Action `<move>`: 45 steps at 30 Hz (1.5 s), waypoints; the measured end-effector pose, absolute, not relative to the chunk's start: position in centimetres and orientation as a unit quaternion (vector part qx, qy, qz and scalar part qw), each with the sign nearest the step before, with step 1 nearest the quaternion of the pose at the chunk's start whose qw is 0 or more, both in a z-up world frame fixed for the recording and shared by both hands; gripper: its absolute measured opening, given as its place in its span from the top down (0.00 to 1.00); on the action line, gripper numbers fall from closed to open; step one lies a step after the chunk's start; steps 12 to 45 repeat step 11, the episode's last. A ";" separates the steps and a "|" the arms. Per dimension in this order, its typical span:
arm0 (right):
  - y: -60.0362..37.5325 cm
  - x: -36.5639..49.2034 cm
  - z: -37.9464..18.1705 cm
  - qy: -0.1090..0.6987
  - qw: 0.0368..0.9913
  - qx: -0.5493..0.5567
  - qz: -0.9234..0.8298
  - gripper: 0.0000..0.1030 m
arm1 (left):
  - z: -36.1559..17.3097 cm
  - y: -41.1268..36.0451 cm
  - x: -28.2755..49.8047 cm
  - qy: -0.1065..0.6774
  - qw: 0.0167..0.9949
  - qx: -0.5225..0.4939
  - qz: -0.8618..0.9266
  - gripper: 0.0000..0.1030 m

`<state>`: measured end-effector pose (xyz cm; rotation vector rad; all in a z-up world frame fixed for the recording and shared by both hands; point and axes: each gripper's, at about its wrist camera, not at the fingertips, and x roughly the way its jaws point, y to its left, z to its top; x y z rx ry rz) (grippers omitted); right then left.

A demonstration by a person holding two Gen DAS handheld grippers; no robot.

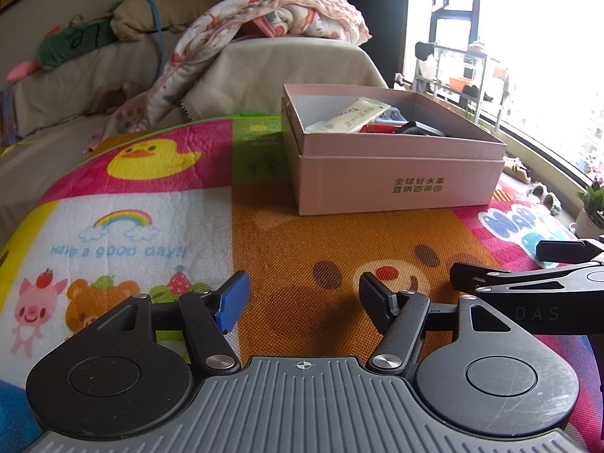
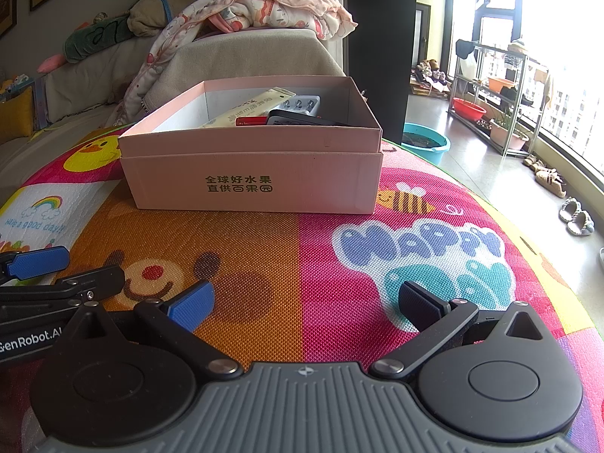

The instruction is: Organize rigid objects

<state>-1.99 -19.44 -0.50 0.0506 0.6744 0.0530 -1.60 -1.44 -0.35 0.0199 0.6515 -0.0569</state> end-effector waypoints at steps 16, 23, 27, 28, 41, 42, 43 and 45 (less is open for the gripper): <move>-19.4 -2.0 -0.5 0.331 0.943 0.025 0.026 0.00 | -0.3 -1.5 -1.6 0.320 0.947 0.011 -0.027 0.32; -19.4 -2.0 -0.5 0.331 0.943 0.025 0.026 0.00 | -0.3 -1.5 -1.6 0.320 0.947 0.011 -0.027 0.32; -19.4 -2.0 -0.5 0.331 0.943 0.025 0.026 0.00 | -0.3 -1.5 -1.6 0.320 0.947 0.011 -0.027 0.32; -19.4 -2.0 -0.5 0.331 0.943 0.025 0.026 0.00 | -0.3 -1.5 -1.6 0.320 0.947 0.011 -0.027 0.32; -19.4 -2.0 -0.5 0.331 0.943 0.025 0.026 0.00 | -0.3 -1.5 -1.6 0.320 0.947 0.011 -0.027 0.32; -19.4 -2.0 -0.5 0.331 0.943 0.025 0.026 0.00 | -0.3 -1.5 -1.6 0.320 0.947 0.011 -0.027 0.32; -19.4 -2.0 -0.5 0.331 0.943 0.025 0.026 0.00 | -0.3 -1.5 -1.6 0.320 0.947 0.011 -0.027 0.32; -19.4 -2.0 -0.5 0.331 0.943 0.025 0.026 0.00 | -0.3 -1.5 -1.6 0.320 0.947 0.011 -0.027 0.32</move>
